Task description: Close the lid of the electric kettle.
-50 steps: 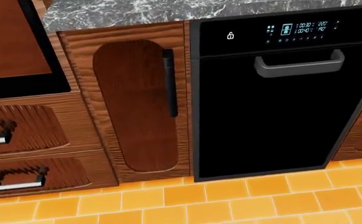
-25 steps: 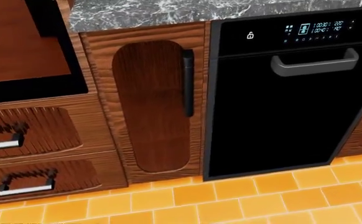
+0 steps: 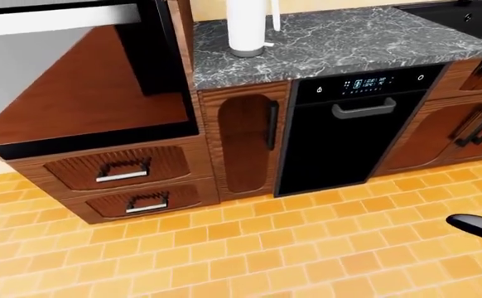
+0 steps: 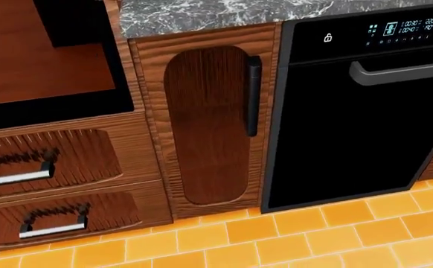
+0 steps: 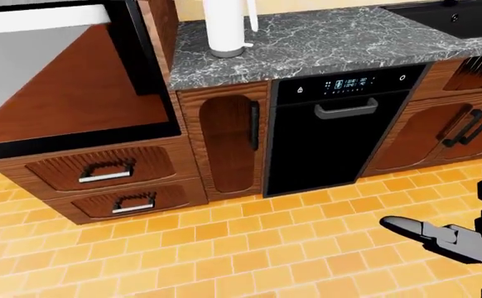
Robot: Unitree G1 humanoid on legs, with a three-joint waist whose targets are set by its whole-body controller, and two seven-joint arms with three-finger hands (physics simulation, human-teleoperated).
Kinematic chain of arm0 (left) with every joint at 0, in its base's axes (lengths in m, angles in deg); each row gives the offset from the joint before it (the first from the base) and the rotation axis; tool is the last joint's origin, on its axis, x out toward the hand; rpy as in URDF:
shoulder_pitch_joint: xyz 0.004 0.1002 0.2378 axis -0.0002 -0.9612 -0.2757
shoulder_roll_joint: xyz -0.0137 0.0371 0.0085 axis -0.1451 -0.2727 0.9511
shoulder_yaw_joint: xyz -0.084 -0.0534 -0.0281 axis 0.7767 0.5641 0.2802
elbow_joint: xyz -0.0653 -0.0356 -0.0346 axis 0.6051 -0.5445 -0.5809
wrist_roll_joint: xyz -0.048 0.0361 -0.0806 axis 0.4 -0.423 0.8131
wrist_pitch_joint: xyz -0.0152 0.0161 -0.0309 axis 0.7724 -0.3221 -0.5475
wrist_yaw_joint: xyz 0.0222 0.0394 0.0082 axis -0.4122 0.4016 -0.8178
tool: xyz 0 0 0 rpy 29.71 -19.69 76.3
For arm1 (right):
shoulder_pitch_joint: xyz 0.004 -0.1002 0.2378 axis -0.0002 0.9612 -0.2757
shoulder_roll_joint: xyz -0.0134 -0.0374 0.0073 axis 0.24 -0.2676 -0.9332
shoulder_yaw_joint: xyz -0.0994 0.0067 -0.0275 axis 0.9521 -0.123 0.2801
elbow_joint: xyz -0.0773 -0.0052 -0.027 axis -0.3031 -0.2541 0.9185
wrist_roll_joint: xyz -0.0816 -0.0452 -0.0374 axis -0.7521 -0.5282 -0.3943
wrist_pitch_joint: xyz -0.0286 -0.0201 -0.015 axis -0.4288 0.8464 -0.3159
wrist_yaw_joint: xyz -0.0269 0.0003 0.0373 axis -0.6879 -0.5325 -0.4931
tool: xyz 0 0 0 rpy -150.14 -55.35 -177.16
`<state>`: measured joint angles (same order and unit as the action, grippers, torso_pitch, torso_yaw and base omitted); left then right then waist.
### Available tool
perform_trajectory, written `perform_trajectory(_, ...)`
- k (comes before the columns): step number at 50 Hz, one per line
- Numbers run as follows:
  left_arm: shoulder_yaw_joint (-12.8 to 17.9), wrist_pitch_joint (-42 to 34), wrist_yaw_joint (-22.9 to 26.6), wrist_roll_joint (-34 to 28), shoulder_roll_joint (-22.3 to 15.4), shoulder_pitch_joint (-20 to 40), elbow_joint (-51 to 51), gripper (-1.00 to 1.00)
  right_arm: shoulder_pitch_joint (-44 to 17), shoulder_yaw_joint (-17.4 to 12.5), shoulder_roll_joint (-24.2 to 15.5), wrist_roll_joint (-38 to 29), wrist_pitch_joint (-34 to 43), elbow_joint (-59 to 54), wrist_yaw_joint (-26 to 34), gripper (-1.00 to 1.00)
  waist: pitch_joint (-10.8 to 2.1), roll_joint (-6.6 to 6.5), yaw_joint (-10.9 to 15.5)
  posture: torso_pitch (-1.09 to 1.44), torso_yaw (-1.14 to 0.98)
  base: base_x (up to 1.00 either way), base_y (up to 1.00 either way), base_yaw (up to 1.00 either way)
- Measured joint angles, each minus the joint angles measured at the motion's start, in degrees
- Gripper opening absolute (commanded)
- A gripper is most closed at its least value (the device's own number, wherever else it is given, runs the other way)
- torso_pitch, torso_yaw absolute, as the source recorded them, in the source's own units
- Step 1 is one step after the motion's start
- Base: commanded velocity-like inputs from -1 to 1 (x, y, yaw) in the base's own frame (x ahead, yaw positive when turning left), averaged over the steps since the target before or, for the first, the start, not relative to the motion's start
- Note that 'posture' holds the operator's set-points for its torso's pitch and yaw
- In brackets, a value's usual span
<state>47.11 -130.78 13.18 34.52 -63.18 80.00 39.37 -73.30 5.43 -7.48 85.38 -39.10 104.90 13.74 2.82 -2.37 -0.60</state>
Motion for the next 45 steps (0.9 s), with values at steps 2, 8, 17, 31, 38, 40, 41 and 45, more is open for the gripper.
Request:
perform_trajectory(2, -0.1, 0.3, 0.2, 0.0, -0.3, 0.1, -0.1, 1.00, -0.2, 0.2, 0.1, 0.2, 0.1, 0.2, 0.1, 1.00, -0.44, -2.16, 0.2, 0.00, 0.00, 0.00, 0.16, 0.00)
perform_trajectory(8, 0.4, -0.4, -0.5, -0.3, 0.2, -0.2, -0.7, 1.00, -0.3, 0.3, 0.2, 1.1, 0.9, -0.3, 0.1, 1.00, 1.47, 0.01, 0.0, 0.00, 0.00, 0.00, 0.00, 0.00)
perform_trajectory(17, -0.5, -1.3, -0.7, 0.1, 0.8, -0.1, -0.7, 1.00, -0.6, 1.8, -0.2, 0.8, -0.1, 0.0, -0.8, 1.00, 1.38, 4.23, 0.7, 0.00, 0.00, 0.00, 0.00, 0.00)
perform_trajectory(31, -1.1, 0.3, -0.1, -0.5, 0.4, 0.3, -0.7, 1.00, 0.2, 1.8, 0.5, 3.8, -1.5, -1.2, -2.4, 1.00, 0.53, 1.73, 0.6, 0.00, 0.00, 0.00, 0.00, 0.00)
perform_trajectory(38, -1.1, -0.1, 0.0, -0.4, 0.5, 0.2, -0.8, 1.00, 0.4, 1.5, 0.0, 3.2, -1.1, -1.0, -2.9, 1.00, 0.26, 1.69, 0.4, 0.00, 0.00, 0.00, 0.00, 0.07)
perform_trajectory(40, -1.3, -0.5, 0.1, -0.1, 0.3, 0.3, -0.6, 1.00, 0.4, 0.8, -0.2, 3.1, -0.5, -0.5, -3.0, 1.00, -0.14, 1.00, 0.5, 0.00, 0.00, 0.00, 0.00, 0.40)
perform_trajectory(41, -1.3, -0.6, 0.1, 0.1, 0.3, 0.2, -0.3, 1.00, 0.4, 0.7, -0.1, 2.8, -0.6, -0.4, -3.0, 1.00, -0.27, 0.59, 0.6, 0.00, 0.00, 0.00, 0.00, 0.54)
perform_trajectory(45, -0.7, -0.4, 0.1, 0.4, 0.0, 0.2, 0.2, 1.00, 0.3, 0.5, 0.0, 2.4, -0.4, -0.5, -2.9, 1.00, -0.44, -1.10, 0.7, 0.00, 0.00, 0.00, 0.00, 0.64)
